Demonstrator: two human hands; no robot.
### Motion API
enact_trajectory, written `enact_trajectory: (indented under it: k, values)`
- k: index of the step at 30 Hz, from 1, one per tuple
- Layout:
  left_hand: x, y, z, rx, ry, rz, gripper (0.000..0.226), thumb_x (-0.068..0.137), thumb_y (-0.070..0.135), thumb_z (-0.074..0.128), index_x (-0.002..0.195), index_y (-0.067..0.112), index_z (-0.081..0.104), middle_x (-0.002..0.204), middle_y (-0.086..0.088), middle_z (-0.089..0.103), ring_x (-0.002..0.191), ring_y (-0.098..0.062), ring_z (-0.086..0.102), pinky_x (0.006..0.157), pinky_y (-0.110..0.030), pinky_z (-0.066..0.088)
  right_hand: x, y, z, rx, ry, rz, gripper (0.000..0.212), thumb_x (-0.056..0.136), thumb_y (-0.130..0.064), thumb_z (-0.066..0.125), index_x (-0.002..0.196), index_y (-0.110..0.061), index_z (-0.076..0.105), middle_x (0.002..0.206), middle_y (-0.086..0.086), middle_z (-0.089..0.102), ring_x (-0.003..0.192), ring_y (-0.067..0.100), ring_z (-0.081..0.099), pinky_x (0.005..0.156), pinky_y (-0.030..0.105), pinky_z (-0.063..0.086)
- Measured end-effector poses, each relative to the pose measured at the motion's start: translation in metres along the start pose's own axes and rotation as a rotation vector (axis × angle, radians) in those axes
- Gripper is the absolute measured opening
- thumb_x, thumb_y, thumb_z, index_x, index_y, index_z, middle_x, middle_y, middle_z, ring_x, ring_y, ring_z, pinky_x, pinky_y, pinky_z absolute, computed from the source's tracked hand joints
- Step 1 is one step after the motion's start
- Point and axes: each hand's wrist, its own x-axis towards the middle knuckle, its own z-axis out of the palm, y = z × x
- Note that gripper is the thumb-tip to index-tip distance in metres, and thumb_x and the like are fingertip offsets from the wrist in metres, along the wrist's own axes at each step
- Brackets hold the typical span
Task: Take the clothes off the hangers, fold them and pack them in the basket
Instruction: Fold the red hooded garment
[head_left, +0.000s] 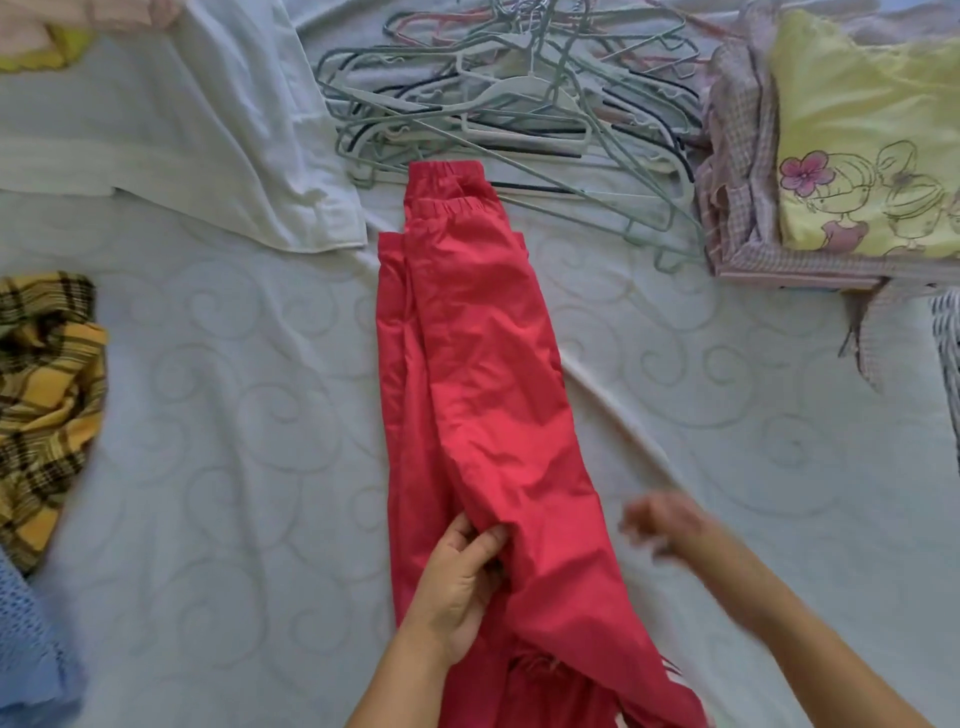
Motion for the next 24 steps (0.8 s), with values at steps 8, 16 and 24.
enact_trajectory:
  k: [8, 16, 24]
  values:
    - [-0.004, 0.012, 0.009, 0.018, 0.053, -0.014, 0.072, 0.056, 0.04, 0.086, 0.116, 0.01, 0.06, 0.11, -0.01, 0.069, 0.095, -0.02, 0.066, 0.086, -0.034, 0.054, -0.073, 0.121, 0.052, -0.279, -0.187, 0.065, 0.032, 0.089, -0.011, 0.061, 0.063, -0.026, 0.071, 0.058, -0.017, 0.063, 0.06, -0.002, 0.061, 0.072, 0.021, 0.051]
    - [0.011, 0.026, 0.002, 0.55, 0.264, 0.195, 0.044, 0.079, 0.01, 0.071, 0.119, 0.016, 0.053, 0.113, -0.001, 0.065, 0.095, -0.009, 0.063, 0.082, -0.019, 0.051, -0.053, 0.087, 0.065, -0.357, -0.577, 0.121, 0.02, 0.095, -0.01, 0.05, 0.109, -0.002, 0.063, 0.081, -0.006, 0.062, 0.086, 0.006, 0.064, 0.066, 0.009, 0.042]
    - [0.002, 0.007, 0.007, 0.563, 0.429, 0.168, 0.046, 0.065, 0.038, 0.082, 0.097, 0.019, 0.054, 0.098, 0.002, 0.066, 0.092, -0.015, 0.064, 0.088, -0.034, 0.051, 0.123, -0.086, 0.046, -0.138, 0.301, -0.209, 0.025, 0.089, -0.034, 0.059, 0.103, -0.013, 0.059, 0.102, 0.006, 0.064, 0.097, 0.022, 0.061, 0.089, 0.044, 0.049]
